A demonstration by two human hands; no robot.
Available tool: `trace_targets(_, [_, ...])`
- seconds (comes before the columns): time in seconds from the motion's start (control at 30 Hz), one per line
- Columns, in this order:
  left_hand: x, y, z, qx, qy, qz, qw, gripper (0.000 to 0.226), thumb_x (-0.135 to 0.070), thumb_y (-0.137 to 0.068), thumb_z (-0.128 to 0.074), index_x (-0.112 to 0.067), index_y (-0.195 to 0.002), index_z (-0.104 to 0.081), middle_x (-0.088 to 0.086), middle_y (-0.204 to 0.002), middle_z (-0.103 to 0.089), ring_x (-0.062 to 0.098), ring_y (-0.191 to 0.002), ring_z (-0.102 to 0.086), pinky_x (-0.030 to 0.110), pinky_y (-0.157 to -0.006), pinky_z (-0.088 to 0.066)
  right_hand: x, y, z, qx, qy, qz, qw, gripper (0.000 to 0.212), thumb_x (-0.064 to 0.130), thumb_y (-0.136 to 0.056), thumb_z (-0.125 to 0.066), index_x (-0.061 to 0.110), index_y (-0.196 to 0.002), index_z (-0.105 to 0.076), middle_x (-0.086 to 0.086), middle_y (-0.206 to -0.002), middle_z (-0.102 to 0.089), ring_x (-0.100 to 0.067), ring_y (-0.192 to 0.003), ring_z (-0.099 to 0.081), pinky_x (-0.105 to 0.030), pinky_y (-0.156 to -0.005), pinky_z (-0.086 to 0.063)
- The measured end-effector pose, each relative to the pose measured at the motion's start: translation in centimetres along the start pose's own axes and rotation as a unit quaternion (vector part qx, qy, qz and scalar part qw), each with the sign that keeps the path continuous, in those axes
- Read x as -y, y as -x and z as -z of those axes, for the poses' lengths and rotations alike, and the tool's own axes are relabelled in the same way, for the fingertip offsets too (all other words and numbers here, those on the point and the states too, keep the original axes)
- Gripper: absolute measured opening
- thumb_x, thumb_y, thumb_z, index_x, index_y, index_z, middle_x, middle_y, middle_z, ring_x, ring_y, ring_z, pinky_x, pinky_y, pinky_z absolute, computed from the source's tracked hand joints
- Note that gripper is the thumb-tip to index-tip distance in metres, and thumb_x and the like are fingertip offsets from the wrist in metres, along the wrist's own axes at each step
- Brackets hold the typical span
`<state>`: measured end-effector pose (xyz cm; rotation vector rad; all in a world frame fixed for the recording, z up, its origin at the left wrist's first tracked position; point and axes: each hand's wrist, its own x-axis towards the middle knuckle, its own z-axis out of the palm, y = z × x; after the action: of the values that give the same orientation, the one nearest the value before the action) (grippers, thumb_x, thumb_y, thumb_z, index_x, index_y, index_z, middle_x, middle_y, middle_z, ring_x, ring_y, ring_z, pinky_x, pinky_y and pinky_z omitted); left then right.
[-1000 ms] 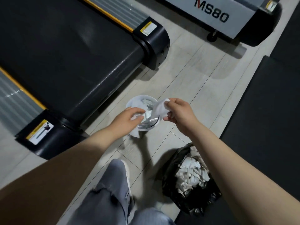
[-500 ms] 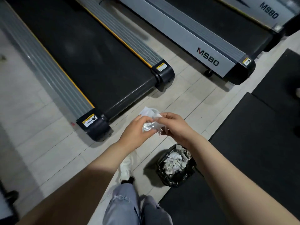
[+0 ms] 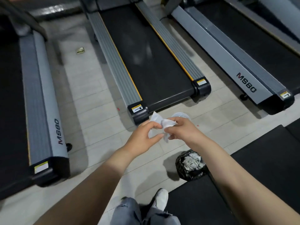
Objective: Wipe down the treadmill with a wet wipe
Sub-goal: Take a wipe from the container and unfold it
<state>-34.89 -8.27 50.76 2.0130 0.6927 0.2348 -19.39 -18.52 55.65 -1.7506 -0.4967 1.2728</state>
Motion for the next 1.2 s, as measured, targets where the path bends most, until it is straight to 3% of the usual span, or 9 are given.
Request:
trace_targets(0.2, [1.1,7.0,5.8,-0.093,-0.006,0.039,0.995,0.020,-0.023,-0.086,-0.074,-0.038,-0.088,-0.061,-0.019,-0.094,-0.058,0.011,-0.098,-0.056,0.019,-0.082,-0.041,3.0,2.9,-9.1,0.077,0.033,0.026,0.996,0.013,-0.003,-0.078,-0.067,0.001,-0.090,-0.066,-0.011,-0.075,-0.064,-0.021,-0.066,-0.058,-0.028,-0.063,-0.052])
trace_targets(0.37, [2.3,12.8,11.6,-0.123,0.060,0.071,0.988,0.025,-0.021,-0.090,-0.071,-0.040,-0.077,-0.063,-0.020,-0.086,-0.066,0.008,-0.095,-0.060,0.021,-0.086,-0.043,4.5,4.5,-15.4,0.141,0.070,0.064,0.985,0.006,-0.001,-0.086,-0.061,-0.001,-0.091,-0.065,-0.008,-0.074,-0.063,-0.014,-0.067,-0.059,-0.026,-0.066,-0.051])
trace_targets(0.53, [3.4,18.7,18.0,-0.123,0.168,0.128,0.970,0.017,-0.015,-0.089,-0.072,-0.023,-0.075,-0.069,-0.013,-0.081,-0.068,0.001,-0.080,-0.060,0.012,-0.079,-0.043,5.9,5.5,-22.1,0.200,0.099,0.081,0.971,0.018,0.004,-0.089,-0.063,-0.003,-0.105,-0.066,-0.013,-0.090,-0.070,-0.016,-0.077,-0.063,-0.027,-0.071,-0.053])
trace_targets(0.63, [4.1,21.5,21.2,-0.131,0.208,0.154,0.957,0.018,-0.012,-0.092,-0.067,-0.019,-0.076,-0.068,-0.012,-0.081,-0.068,-0.001,-0.078,-0.059,0.009,-0.078,-0.042,6.9,6.1,-25.8,0.213,0.099,0.089,0.968,0.012,0.006,-0.089,-0.065,0.002,-0.100,-0.069,-0.006,-0.084,-0.071,-0.015,-0.076,-0.065,-0.027,-0.070,-0.054])
trace_targets(0.7, [4.4,22.9,22.9,-0.155,0.218,0.168,0.949,0.019,-0.012,-0.094,-0.065,-0.020,-0.076,-0.068,-0.017,-0.076,-0.067,-0.006,-0.075,-0.059,0.007,-0.074,-0.041,7.4,6.3,-27.9,0.216,0.098,0.099,0.966,0.012,0.008,-0.089,-0.066,0.004,-0.100,-0.068,-0.007,-0.081,-0.068,-0.016,-0.074,-0.063,-0.029,-0.070,-0.054])
trace_targets(0.8, [4.5,24.3,24.9,-0.207,0.234,0.186,0.932,0.019,-0.016,-0.096,-0.063,-0.017,-0.078,-0.069,-0.012,-0.077,-0.067,-0.004,-0.072,-0.058,0.008,-0.070,-0.042,8.1,7.1,-31.4,0.197,0.059,0.114,0.972,0.032,0.013,-0.087,-0.072,0.002,-0.113,-0.056,-0.020,-0.087,-0.063,-0.026,-0.075,-0.064,-0.032,-0.072,-0.058])
trace_targets(0.87, [4.4,24.9,26.0,-0.234,0.244,0.191,0.922,0.021,-0.019,-0.097,-0.062,-0.015,-0.077,-0.070,-0.002,-0.080,-0.068,0.005,-0.076,-0.059,0.013,-0.073,-0.044,8.3,8.1,-33.8,0.156,0.053,0.147,0.975,0.042,0.013,-0.081,-0.078,0.005,-0.112,-0.050,-0.011,-0.086,-0.063,-0.015,-0.075,-0.063,-0.026,-0.071,-0.055])
trace_targets(1.0, [4.5,25.9,27.8,-0.262,0.295,0.183,0.900,0.031,-0.023,-0.098,-0.060,0.006,-0.089,-0.066,0.011,-0.082,-0.060,0.017,-0.082,-0.052,0.027,-0.079,-0.041,8.0,8.6,-37.0,0.100,0.137,0.275,0.946,0.023,0.014,-0.075,-0.082,0.018,-0.084,-0.061,0.010,-0.079,-0.063,-0.005,-0.071,-0.060,-0.026,-0.073,-0.054])
trace_targets(1.2, [4.4,25.2,31.9,-0.294,0.278,0.182,0.896,0.025,-0.024,-0.098,-0.061,-0.007,-0.081,-0.070,0.005,-0.082,-0.064,0.014,-0.085,-0.054,0.030,-0.084,-0.041,11.1,7.6,-38.3,0.088,0.168,0.322,0.928,0.013,0.012,-0.088,-0.066,0.018,-0.077,-0.066,0.005,-0.079,-0.068,-0.011,-0.075,-0.062,-0.022,-0.072,-0.048])
